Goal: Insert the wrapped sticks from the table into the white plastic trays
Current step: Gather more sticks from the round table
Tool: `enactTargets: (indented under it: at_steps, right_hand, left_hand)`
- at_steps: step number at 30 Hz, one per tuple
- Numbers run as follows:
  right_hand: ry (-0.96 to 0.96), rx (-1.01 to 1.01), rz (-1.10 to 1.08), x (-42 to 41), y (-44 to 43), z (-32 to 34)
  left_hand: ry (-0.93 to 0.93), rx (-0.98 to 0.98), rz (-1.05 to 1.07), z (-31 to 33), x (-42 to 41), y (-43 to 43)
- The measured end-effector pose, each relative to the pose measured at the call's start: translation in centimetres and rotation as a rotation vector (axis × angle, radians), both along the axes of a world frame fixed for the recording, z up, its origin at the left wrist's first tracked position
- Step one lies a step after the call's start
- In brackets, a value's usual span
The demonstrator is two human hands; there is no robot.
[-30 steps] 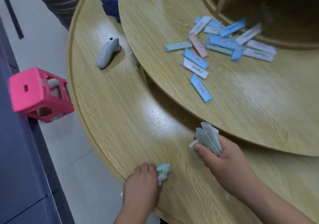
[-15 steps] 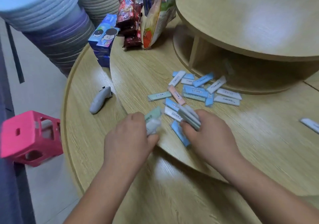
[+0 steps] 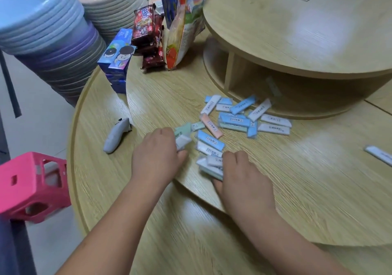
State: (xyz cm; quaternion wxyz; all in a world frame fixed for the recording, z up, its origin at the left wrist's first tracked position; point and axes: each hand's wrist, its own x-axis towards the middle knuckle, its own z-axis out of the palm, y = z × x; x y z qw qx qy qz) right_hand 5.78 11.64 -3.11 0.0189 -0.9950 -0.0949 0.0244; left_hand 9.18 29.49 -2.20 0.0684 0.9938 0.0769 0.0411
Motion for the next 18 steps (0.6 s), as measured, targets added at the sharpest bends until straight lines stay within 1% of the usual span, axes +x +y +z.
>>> enactTargets:
  at_steps: [2,4,8,15,18]
  right_hand:
    - [-0.020,0.010,0.013,0.1,0.0,0.2]
    - [0.014,0.016,0.046,0.4,-0.3,-0.1]
    - [0.096,0.021,0.110,1.5,-2.0,0.2]
    - [0.185,-0.050,0.172,3.8,-7.4,1.7]
    - [0.179,-0.062,0.191,3.8,-8.3,1.8]
  left_hand:
    - [-0.007,0.010,-0.017,0.3,0.6,-0.2]
    - [0.002,0.008,-0.065,0.5,1.0,-0.6]
    - [0.091,0.060,-0.249,0.1,1.4,-1.8]
    - [0.094,0.194,-0.534,-0.8,1.4,-2.9]
    - [0.084,0.247,-0.558,-0.8,1.7,-3.4]
